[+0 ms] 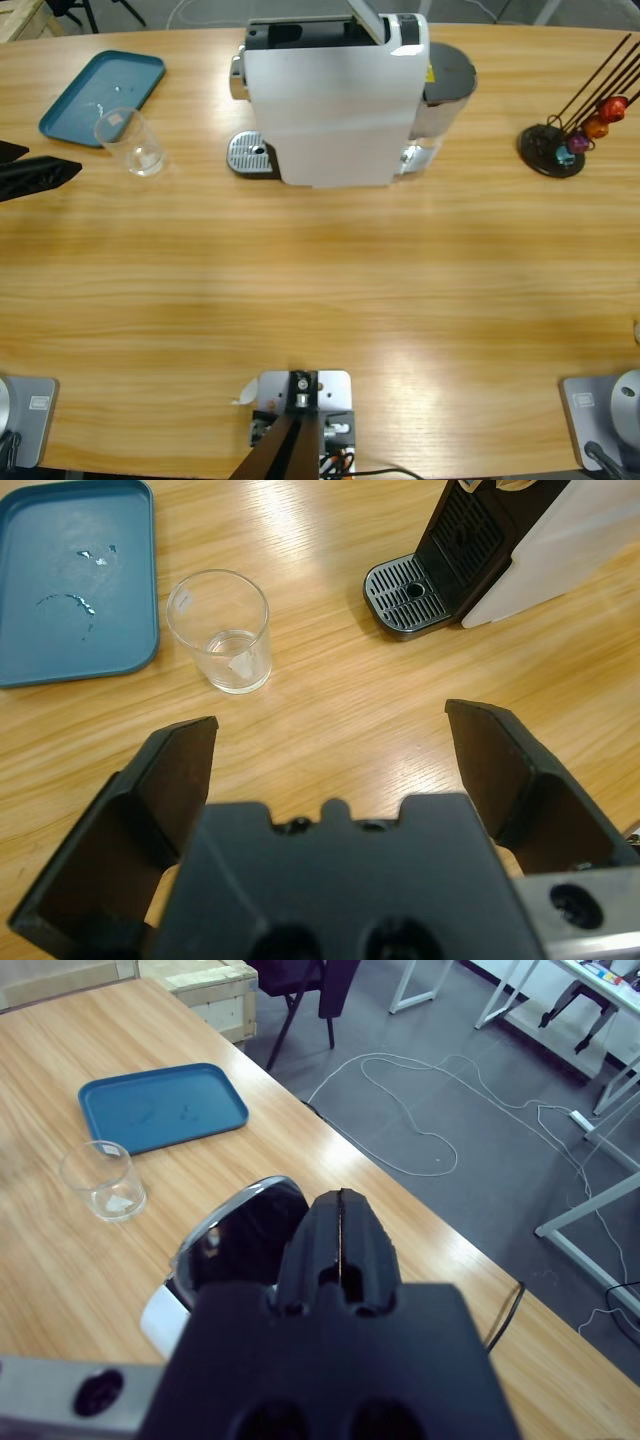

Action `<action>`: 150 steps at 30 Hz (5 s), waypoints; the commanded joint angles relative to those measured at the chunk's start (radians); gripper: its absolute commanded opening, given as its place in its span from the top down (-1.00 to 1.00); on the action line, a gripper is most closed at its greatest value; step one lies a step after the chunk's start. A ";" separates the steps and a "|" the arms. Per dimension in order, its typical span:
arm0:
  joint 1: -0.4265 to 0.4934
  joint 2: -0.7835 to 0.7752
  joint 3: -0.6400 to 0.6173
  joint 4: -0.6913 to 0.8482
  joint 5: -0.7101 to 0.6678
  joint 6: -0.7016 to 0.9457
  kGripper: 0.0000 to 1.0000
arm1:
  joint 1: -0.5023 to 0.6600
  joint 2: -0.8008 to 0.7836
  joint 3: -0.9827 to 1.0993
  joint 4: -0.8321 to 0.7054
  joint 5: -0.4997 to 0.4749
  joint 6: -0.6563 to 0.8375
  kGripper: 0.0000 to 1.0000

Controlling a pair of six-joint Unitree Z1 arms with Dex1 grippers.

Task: Pour coffee

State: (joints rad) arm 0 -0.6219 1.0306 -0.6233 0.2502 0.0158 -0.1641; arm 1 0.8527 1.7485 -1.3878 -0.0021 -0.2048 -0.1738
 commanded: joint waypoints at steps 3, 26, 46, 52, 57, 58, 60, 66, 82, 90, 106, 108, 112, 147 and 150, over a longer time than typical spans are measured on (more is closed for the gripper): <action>-0.007 0.041 0.020 -0.002 -0.010 0.012 -0.99 | 0.060 0.174 0.066 -0.020 0.040 0.056 1.00; -0.007 0.040 0.019 0.006 -0.010 0.012 -1.00 | 0.088 0.225 0.334 -0.278 0.051 0.147 1.00; -0.007 0.051 0.020 0.002 0.029 0.011 -1.00 | 0.088 -0.244 0.337 -0.024 0.095 0.142 -0.13; -0.007 0.063 0.020 -0.011 0.039 0.011 -1.00 | 0.088 -0.486 0.378 0.329 0.144 0.111 -0.96; -0.007 0.110 0.015 -0.059 0.046 0.011 -1.00 | 0.088 -0.645 0.522 0.393 0.151 0.112 -0.99; -0.007 0.121 0.021 -0.092 0.047 0.014 -1.00 | 0.088 -0.665 0.547 0.393 0.153 0.116 -0.99; -0.007 0.156 0.046 -0.173 0.051 0.072 -0.98 | 0.088 -0.693 0.589 0.392 0.163 0.125 -1.00; -0.007 0.228 0.074 -0.243 0.213 0.009 -0.94 | 0.088 -0.706 0.657 0.351 0.172 0.132 -1.00; 0.000 0.398 0.211 -0.576 0.222 -0.050 -0.88 | 0.088 -0.752 0.784 0.277 0.195 0.146 -1.00; 0.061 0.488 0.218 -0.648 0.222 -0.064 -0.96 | 0.088 -0.758 0.816 0.241 0.197 0.148 -1.00; 0.097 0.641 0.219 -0.820 0.174 -0.066 -0.99 | 0.086 -0.758 0.825 0.231 0.194 0.154 -1.00; 0.105 0.654 0.219 -0.832 0.174 -0.066 -0.99 | 0.086 -0.758 0.826 0.231 0.193 0.154 -1.00; 0.106 0.680 0.220 -0.854 0.174 -0.066 -0.99 | 0.086 -0.756 0.831 0.221 0.193 0.155 -1.00; 0.137 0.816 0.295 -1.108 0.101 -0.093 1.00 | 0.086 -0.764 0.848 0.206 0.189 0.165 -0.99; 0.137 0.814 0.309 -1.123 0.053 -0.077 1.00 | 0.086 -0.762 0.848 0.205 0.188 0.165 -0.99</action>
State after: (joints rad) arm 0 -0.4936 1.8116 -0.3558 -0.8410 0.1377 -0.2519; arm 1 0.9379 1.0036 -0.5774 0.2142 -0.0213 -0.0203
